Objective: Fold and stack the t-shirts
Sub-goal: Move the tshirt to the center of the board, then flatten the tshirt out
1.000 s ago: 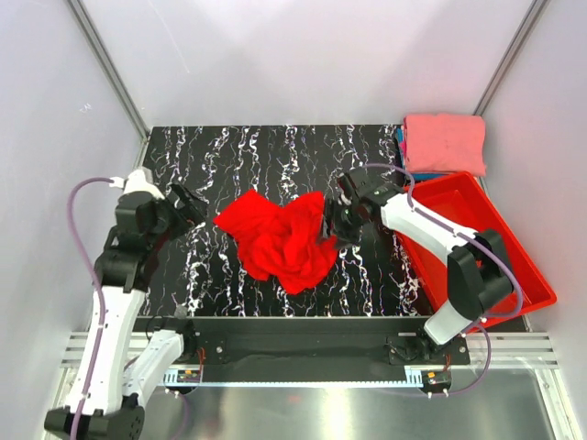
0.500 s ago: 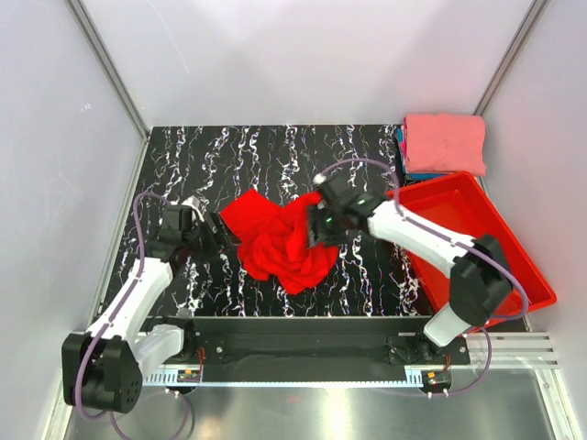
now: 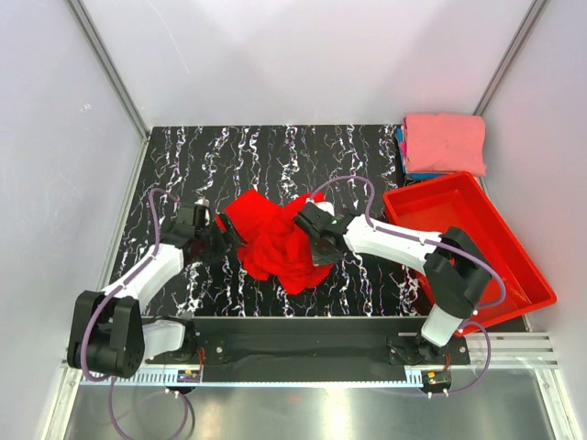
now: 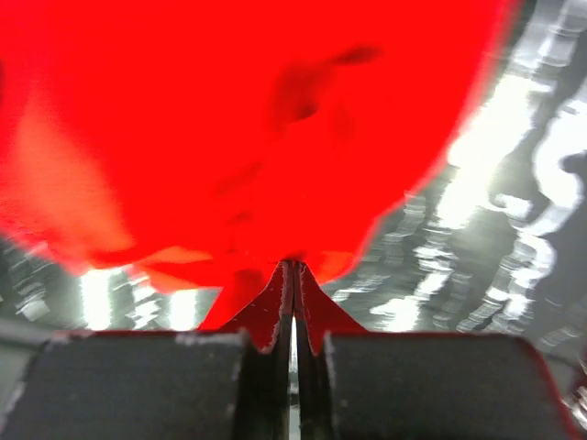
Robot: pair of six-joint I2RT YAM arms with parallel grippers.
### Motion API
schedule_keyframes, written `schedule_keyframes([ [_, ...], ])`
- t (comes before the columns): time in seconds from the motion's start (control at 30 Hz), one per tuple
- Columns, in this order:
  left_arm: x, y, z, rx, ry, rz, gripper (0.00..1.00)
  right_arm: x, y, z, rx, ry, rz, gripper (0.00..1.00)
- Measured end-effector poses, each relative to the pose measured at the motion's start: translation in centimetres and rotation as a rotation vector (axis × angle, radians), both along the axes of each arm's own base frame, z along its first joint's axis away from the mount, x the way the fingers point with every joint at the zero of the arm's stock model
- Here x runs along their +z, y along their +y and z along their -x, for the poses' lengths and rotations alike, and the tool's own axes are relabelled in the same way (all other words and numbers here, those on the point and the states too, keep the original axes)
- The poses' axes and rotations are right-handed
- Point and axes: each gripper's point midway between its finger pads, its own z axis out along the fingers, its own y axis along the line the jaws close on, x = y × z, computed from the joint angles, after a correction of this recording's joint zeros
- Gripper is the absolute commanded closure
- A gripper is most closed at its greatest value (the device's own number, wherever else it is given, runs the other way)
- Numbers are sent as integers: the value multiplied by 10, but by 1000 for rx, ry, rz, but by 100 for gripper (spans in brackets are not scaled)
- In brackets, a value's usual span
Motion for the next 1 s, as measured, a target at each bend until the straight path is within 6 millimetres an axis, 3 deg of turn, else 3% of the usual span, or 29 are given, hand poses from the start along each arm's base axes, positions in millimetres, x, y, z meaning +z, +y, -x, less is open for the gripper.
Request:
schedule_keyframes([
  [0.2, -2, -2, -4, -3, -13, -17, 20, -3, -63, -8, -182, -34, 189, 100],
  [0.33, -6, -4, -8, -4, -2, -29, 24, 14, -107, -15, -330, -58, 244, 100],
  [0.4, -8, -5, -10, -5, 1, -36, 25, 24, -120, -17, -376, -77, 246, 98],
  [0.43, -9, -6, -11, -8, 1, -38, 26, 30, -124, -16, -388, -86, 241, 81],
  [0.53, -12, -9, -13, -5, 6, -38, 30, 44, -124, -14, -392, -98, 212, 55],
  [0.57, -14, -10, -13, -3, 9, -38, 32, 48, -120, -15, -382, -105, 197, 48],
  [0.7, -24, -14, -14, -4, 31, -40, 37, 61, -91, -18, -254, -131, 97, 43],
  [0.87, -33, -16, -17, 5, 55, -51, 46, 70, -15, -17, 22, -153, -97, 44],
  [1.0, -32, -17, -26, 12, 53, -54, 71, 53, 40, -18, 200, -165, -145, 42],
])
